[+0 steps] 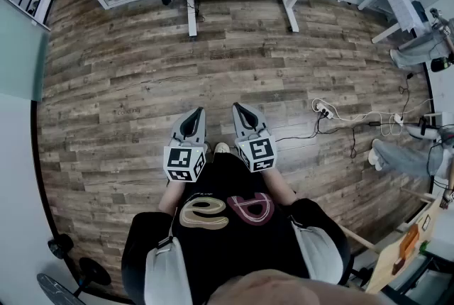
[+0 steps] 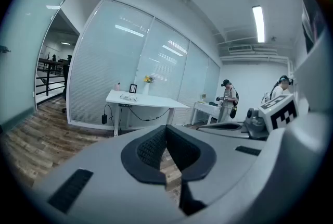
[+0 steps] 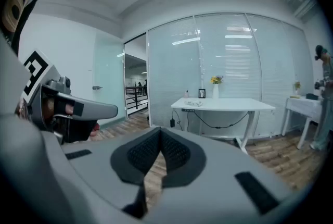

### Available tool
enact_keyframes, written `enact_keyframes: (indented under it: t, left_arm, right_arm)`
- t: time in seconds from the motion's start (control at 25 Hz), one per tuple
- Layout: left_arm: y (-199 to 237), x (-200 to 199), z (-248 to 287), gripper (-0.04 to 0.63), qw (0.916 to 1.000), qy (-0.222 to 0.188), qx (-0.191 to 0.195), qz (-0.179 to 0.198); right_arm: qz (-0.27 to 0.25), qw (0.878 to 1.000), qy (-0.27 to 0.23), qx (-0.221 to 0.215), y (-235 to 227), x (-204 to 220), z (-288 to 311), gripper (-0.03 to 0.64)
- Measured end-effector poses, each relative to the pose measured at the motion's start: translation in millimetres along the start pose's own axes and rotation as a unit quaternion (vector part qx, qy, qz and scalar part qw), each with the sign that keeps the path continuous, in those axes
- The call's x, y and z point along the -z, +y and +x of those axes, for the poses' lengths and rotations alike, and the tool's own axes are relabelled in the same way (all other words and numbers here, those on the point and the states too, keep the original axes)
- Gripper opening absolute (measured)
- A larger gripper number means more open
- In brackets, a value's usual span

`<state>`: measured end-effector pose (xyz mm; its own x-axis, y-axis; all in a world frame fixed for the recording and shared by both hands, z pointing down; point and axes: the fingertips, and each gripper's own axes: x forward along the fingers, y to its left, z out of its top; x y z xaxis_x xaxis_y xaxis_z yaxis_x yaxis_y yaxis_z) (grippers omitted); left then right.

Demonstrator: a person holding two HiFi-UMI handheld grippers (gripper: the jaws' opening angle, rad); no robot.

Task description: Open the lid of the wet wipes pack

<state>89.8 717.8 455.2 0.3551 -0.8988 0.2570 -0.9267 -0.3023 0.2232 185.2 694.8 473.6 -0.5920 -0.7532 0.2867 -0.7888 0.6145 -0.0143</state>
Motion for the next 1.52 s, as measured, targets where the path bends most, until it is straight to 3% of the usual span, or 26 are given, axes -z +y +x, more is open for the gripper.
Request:
enact_keyframes:
  t: [0.28, 0.44, 0.6, 0.8, 1.08, 1.52]
  left_arm:
    - [-18, 11, 4, 0.017, 0.9999, 0.004, -0.012, -0.005]
    - [-13, 14, 4, 0.017, 0.9997, 0.007, -0.021, -0.007]
    - [2, 16, 11, 0.017, 0.9996, 0.009, -0.024, -0.016]
    - [23, 13, 44, 0.017, 0.9993, 0.014, -0.001, -0.036]
    - [40, -10, 104, 0.018, 0.9991, 0.021, 0.034, -0.017]
    - [119, -39, 170, 0.018, 0.9977, 0.04, 0.053, -0.012]
  right_arm:
    - [0.011, 1.0, 0.004, 0.002, -19, 12, -15, 0.009]
    - [0.05, 0.999, -0.009, -0.004, -25, 12, -13, 0.011]
    - [0.057, 0.998, -0.013, -0.002, -28, 13, -4, 0.011]
    - [0.063, 0.998, -0.01, 0.021, -43, 14, 9, 0.014]
    - [0.074, 0.995, 0.001, 0.069, -81, 3, 42, 0.014]
    - [0.075, 0.994, 0.018, 0.078, -90, -25, 144, 0.014]
